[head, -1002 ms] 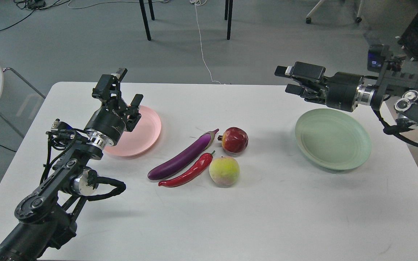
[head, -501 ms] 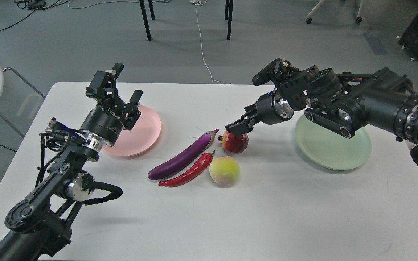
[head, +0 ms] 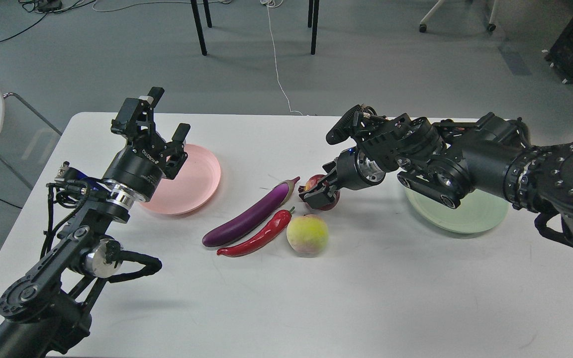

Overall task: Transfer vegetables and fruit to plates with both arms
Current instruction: 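Close the right gripper around the red apple, then lift the apple and carry it over the green plate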

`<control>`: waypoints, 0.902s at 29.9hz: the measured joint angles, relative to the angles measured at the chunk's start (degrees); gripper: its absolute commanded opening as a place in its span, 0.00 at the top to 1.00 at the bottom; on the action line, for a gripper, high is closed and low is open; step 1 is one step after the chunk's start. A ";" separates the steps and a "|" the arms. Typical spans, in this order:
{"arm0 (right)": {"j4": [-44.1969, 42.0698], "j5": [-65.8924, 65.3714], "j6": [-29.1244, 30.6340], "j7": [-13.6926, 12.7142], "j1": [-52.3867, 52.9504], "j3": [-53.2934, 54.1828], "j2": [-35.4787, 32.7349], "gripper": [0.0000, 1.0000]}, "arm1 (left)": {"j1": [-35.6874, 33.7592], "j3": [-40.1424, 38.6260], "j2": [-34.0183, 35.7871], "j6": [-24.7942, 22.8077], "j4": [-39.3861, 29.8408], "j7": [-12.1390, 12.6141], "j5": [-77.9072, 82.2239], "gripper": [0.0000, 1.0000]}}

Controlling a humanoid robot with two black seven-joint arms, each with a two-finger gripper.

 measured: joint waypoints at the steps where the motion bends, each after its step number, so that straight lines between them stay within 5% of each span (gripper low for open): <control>1: -0.32 0.00 -0.54 0.00 -0.32 -0.05 0.22 0.05 | 0.00 0.00 0.06 0.00 -0.05 0.00 0.00 0.02; 6: -1.21 0.01 -4.59 0.00 -1.20 -2.47 1.15 0.14 | 0.02 0.00 0.19 0.00 -0.10 0.00 0.00 0.02; 14: -1.63 0.03 -6.81 0.01 -1.22 -5.15 0.83 0.70 | 0.02 -0.01 0.87 -0.05 -0.11 0.00 0.00 0.02; 27: -0.60 0.18 -12.54 0.01 7.01 -5.20 -7.15 0.68 | 0.02 -0.05 1.16 -0.07 -0.60 0.00 -0.08 0.02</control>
